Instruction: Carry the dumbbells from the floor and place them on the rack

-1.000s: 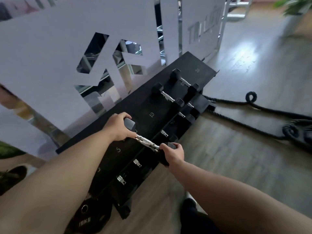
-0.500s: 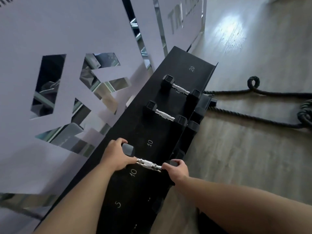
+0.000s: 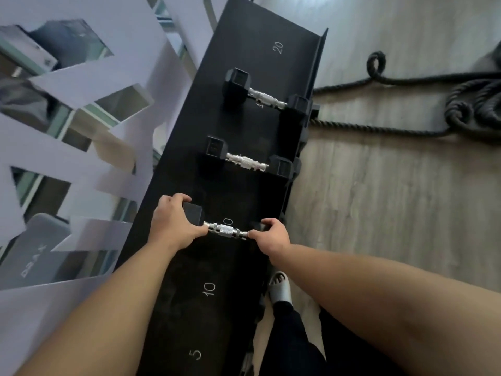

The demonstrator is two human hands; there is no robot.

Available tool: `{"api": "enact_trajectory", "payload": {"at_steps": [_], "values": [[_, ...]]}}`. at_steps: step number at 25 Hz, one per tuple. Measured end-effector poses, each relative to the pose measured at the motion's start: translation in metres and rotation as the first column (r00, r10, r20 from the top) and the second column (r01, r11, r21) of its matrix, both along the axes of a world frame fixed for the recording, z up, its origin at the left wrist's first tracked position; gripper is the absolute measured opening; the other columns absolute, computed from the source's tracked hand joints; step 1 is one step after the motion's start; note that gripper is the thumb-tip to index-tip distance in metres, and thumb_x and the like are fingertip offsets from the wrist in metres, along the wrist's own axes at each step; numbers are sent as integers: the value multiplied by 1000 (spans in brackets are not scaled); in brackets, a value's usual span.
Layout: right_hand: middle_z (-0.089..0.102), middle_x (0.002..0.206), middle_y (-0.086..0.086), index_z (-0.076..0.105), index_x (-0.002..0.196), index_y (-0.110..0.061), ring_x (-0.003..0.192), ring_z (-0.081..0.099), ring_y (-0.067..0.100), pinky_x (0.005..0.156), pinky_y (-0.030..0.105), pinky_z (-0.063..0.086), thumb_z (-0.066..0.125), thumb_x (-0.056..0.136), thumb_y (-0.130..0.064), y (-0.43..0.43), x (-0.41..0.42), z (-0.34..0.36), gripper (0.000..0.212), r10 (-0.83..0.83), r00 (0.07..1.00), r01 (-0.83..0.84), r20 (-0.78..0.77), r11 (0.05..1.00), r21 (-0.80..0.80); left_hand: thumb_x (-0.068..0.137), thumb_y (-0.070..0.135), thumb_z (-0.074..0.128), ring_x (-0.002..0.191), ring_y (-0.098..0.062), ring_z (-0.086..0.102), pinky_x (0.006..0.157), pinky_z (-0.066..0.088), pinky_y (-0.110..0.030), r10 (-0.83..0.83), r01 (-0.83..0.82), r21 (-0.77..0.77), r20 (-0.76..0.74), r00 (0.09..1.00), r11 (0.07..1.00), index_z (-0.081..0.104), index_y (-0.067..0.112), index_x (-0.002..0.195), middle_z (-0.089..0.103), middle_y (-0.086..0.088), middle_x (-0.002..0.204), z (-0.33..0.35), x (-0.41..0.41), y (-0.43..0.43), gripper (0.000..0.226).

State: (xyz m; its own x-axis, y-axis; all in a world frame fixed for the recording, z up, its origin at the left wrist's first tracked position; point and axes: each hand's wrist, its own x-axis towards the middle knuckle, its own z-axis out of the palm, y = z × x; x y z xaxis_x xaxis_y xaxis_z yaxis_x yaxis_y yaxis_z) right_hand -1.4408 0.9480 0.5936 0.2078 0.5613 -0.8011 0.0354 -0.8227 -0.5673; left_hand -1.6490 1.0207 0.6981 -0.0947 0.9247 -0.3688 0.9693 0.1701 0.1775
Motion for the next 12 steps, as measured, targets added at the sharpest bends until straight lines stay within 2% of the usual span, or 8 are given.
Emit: {"api": "enact_trajectory", "payload": {"at_steps": [2, 5, 7, 9, 12], "values": [[65, 129, 5, 55, 143, -21, 101, 71, 23, 85, 36, 61, 84, 83, -31, 9, -2, -10, 67, 9, 999, -9, 45, 1000, -7, 62, 38, 97, 115, -28, 55, 91, 57, -46, -33, 34, -18, 22, 999, 999, 50, 27, 135, 47, -5, 132, -14, 0, 15, 87], [61, 139, 8, 53, 148, -21, 118, 66, 31, 104, 47, 56, 81, 85, -31, 17, -6, -18, 70, -1, 993, 2, 116, 1000, -8, 64, 35, 96, 115, -26, 54, 93, 57, -45, -41, 45, -49, 81, 996, 998, 49, 27, 137, 46, -3, 132, -33, -3, 29, 87], [55, 143, 9, 54, 148, -22, 127, 58, 33, 109, 45, 52, 80, 86, -31, 23, -10, -22, 68, -20, 983, 23, 181, 1000, -13, 64, 33, 96, 114, -23, 53, 93, 57, -45, -38, 46, -64, 117, 992, 997, 49, 28, 136, 45, -1, 131, -47, -5, 36, 86], [46, 145, 8, 56, 146, -22, 132, 50, 33, 107, 38, 48, 79, 89, -29, 25, -10, -26, 62, -11, 972, 16, 236, 1000, -20, 65, 29, 96, 112, -21, 53, 94, 56, -44, -6, 16, -65, 148, 989, 998, 49, 28, 136, 44, 0, 131, -63, -5, 37, 85], [39, 146, 9, 54, 145, -20, 128, 54, 32, 105, 34, 50, 78, 92, -23, 14, -3, -30, 59, 49, 973, -40, 223, 998, -43, 72, 24, 93, 117, -21, 53, 96, 54, -40, -95, 99, -36, 113, 989, 994, 51, 24, 137, 44, 0, 137, -79, -10, 20, 78]]}}
